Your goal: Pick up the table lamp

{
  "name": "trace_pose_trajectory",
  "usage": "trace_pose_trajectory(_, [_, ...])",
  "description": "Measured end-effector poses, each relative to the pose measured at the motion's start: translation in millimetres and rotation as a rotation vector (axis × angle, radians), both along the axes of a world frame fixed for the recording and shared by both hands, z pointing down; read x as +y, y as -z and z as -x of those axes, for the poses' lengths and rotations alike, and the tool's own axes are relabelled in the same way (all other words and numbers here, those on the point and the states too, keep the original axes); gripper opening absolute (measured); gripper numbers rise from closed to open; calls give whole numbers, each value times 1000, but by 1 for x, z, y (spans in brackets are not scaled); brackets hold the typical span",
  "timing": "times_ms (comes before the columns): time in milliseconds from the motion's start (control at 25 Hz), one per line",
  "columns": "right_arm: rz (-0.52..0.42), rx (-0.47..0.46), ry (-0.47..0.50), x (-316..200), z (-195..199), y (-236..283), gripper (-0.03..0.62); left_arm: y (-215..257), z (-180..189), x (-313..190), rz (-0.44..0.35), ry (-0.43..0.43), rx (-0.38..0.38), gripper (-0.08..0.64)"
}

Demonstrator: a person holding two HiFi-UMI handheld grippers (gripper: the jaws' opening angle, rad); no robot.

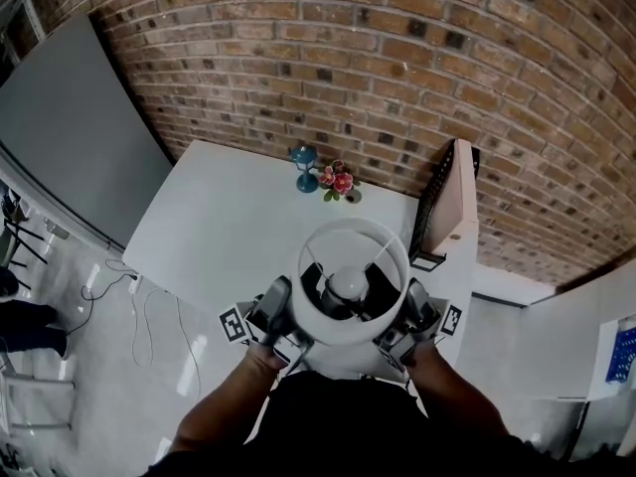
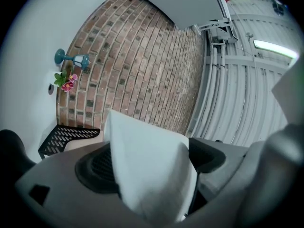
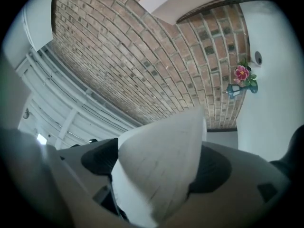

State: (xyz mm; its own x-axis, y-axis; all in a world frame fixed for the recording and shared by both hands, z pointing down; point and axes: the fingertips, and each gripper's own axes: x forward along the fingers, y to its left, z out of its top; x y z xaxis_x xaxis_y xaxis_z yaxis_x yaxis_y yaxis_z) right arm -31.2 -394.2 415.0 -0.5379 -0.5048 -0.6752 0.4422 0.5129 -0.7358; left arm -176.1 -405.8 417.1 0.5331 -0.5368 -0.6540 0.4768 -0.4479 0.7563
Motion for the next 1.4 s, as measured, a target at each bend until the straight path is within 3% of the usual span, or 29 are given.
trace_pose_trajectory(1400, [-13, 1, 35, 3, 7, 2, 440, 4, 6, 7, -31, 14, -9, 463])
